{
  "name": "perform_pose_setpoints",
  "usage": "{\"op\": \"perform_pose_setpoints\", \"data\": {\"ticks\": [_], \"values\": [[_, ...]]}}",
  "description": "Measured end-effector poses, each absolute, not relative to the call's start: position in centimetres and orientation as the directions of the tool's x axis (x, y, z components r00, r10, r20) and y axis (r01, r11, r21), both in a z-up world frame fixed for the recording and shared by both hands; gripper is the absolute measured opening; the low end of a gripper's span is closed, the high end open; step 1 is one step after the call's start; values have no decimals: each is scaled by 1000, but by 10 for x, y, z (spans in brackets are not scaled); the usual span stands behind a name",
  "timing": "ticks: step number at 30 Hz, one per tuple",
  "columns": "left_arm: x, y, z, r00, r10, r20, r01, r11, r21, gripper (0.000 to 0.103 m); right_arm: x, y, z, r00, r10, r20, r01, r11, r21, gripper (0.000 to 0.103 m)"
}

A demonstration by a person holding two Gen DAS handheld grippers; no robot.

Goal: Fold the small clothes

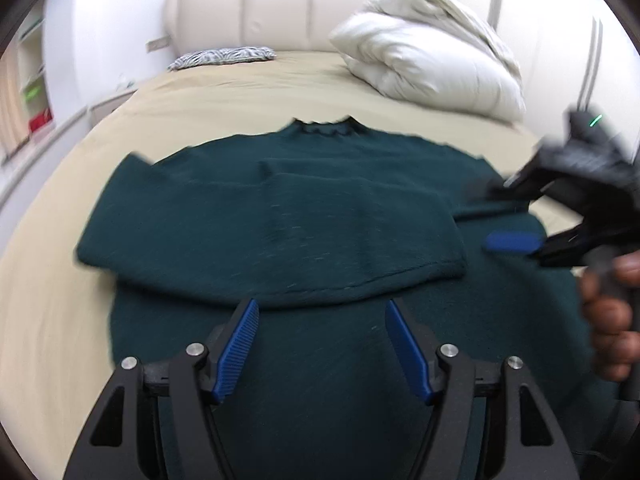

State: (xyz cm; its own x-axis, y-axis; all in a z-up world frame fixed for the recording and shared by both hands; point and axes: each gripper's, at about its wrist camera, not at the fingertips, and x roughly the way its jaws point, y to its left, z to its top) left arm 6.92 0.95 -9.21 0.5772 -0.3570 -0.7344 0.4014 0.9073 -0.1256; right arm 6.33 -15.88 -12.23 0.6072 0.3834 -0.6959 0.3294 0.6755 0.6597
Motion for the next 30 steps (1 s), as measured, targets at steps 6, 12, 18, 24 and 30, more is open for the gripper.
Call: {"op": "perform_pose_setpoints", "data": {"ticks": [6, 12, 18, 24, 30], "values": [[81, 77, -84, 594, -398, -699, 251, 918, -309, 69, 91, -133, -143, 544, 380, -748, 333, 721, 608, 44], [91, 111, -83, 617, -392, -683, 171, 913, -371, 69, 102, -96, -117, 533, 285, -796, 207, 869, 450, 8], [102, 132, -81, 635, -384, -670, 120, 906, -406, 69, 101, -79, -51, 647, 160, -745, 69, 961, 267, 7], [123, 146, -76, 655, -360, -664, 85, 909, -409, 69, 111, -126, -30, 718, 106, -688, 124, 953, 276, 4], [129, 150, -86, 644, -358, -677, 58, 904, -423, 69, 107, -165, -59, 648, 209, -732, 183, 891, 416, 9]]}}
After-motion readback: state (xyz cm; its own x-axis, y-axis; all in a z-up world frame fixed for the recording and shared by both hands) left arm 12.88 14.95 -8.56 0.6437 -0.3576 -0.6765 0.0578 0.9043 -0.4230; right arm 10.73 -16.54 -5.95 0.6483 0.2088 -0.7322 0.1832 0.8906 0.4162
